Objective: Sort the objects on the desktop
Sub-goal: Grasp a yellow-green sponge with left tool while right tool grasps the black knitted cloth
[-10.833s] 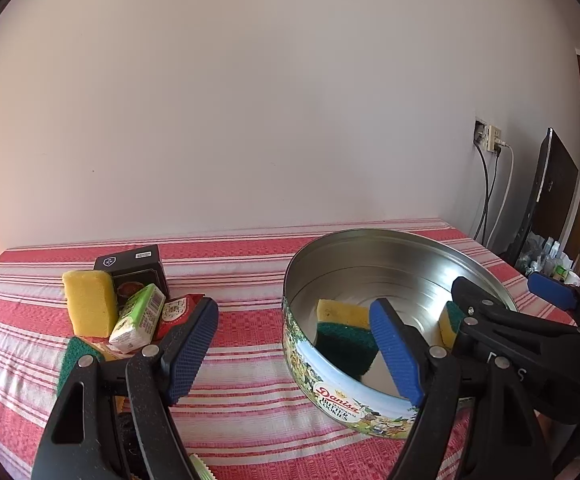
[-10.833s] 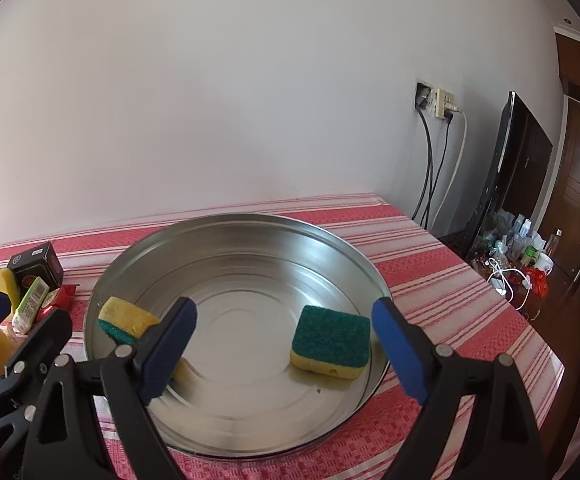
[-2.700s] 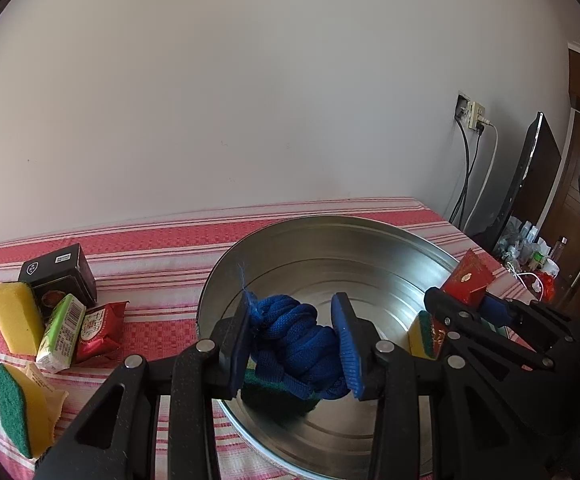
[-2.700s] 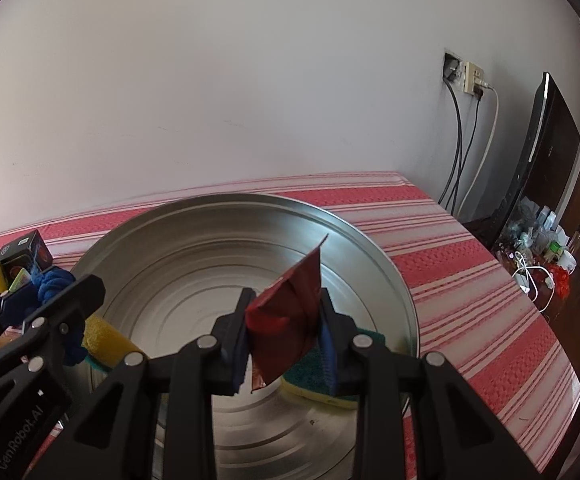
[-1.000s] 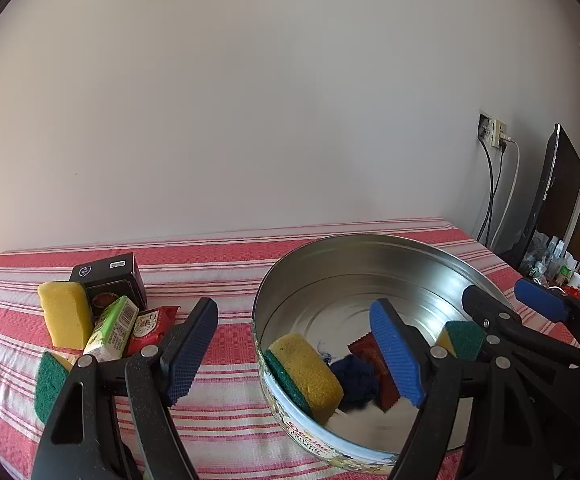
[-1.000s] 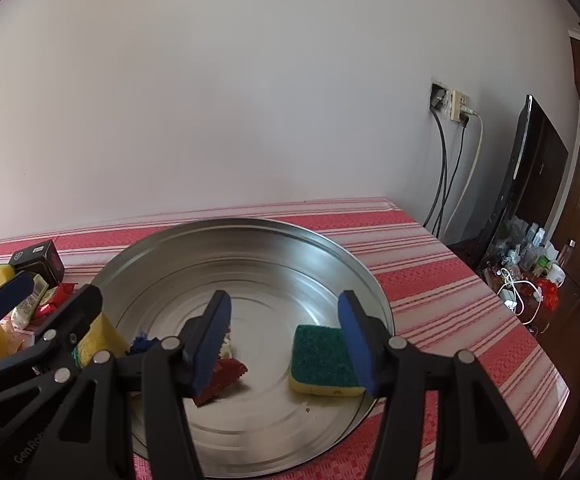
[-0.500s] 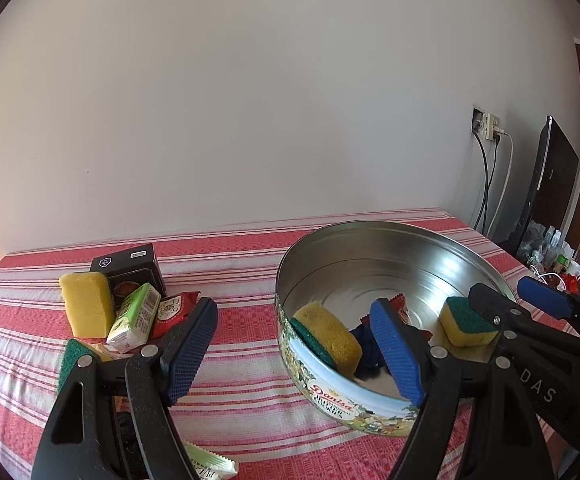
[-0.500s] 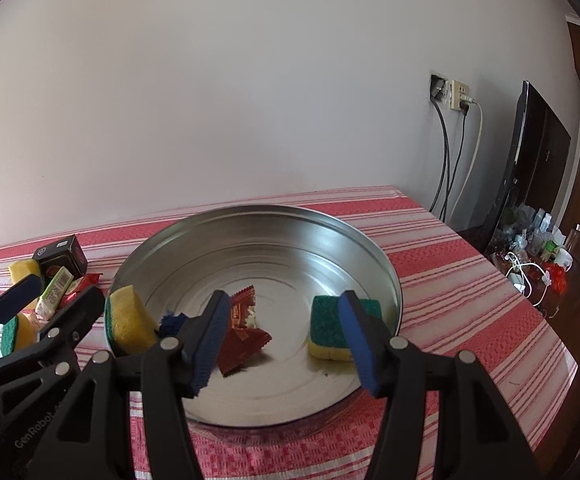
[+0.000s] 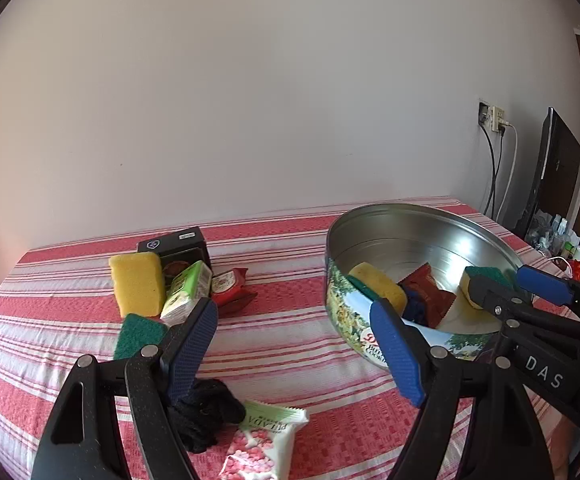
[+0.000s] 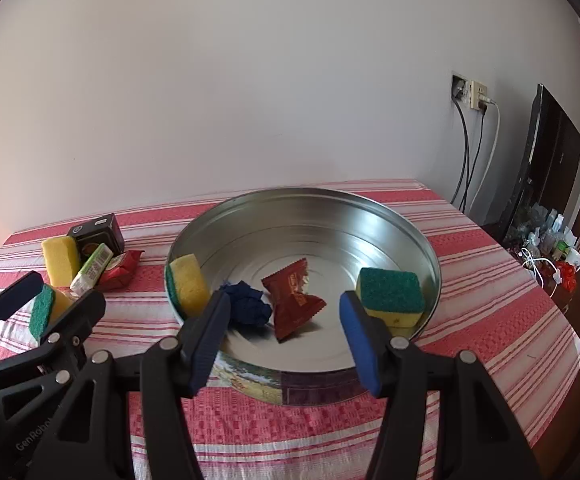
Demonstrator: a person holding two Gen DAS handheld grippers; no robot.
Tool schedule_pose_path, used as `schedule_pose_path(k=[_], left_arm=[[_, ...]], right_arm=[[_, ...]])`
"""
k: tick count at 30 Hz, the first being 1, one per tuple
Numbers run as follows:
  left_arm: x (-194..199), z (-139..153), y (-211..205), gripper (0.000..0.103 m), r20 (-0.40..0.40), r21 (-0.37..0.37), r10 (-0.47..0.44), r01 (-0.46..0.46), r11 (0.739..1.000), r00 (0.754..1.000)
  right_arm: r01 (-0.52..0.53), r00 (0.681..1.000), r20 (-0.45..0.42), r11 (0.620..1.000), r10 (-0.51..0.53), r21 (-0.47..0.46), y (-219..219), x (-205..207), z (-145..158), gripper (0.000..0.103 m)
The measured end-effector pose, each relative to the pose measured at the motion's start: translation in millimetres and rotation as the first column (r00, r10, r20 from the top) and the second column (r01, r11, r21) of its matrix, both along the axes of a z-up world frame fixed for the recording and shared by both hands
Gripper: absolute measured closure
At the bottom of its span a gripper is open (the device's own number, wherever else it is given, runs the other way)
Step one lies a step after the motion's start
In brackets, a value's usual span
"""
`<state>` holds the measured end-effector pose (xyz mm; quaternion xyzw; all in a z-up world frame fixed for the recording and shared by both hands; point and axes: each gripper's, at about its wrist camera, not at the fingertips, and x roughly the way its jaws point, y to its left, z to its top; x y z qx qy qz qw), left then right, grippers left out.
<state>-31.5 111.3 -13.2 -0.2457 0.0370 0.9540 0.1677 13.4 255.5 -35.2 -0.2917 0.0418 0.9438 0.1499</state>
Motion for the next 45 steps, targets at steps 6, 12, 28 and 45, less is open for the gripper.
schedule_pose_path(k=[6, 12, 28, 45], left_arm=[[-3, -8, -37, 0.023, 0.025, -0.003, 0.053, -0.053, 0.999, 0.998], [-10, -13, -75, 0.023, 0.037, -0.011, 0.125, -0.125, 0.992, 0.991], [-50, -30, -141, 0.022, 0.168, -0.011, 0.17, -0.171, 0.985, 0.971], [-105, -68, -118, 0.058, 0.34, 0.011, 0.016, -0.021, 1.0, 0.94]], right_arm=[[-0.046, 0.999, 0.011, 0.999, 0.046, -0.004, -27, -4, -5, 0.045], [-0.104, 0.994, 0.021, 0.995, 0.104, -0.007, -56, -13, -8, 0.045], [-0.273, 0.955, 0.103, 0.959, 0.279, -0.07, -122, -33, -37, 0.047], [-0.261, 0.952, 0.141, 0.962, 0.271, -0.083, -121, -31, -47, 0.047]])
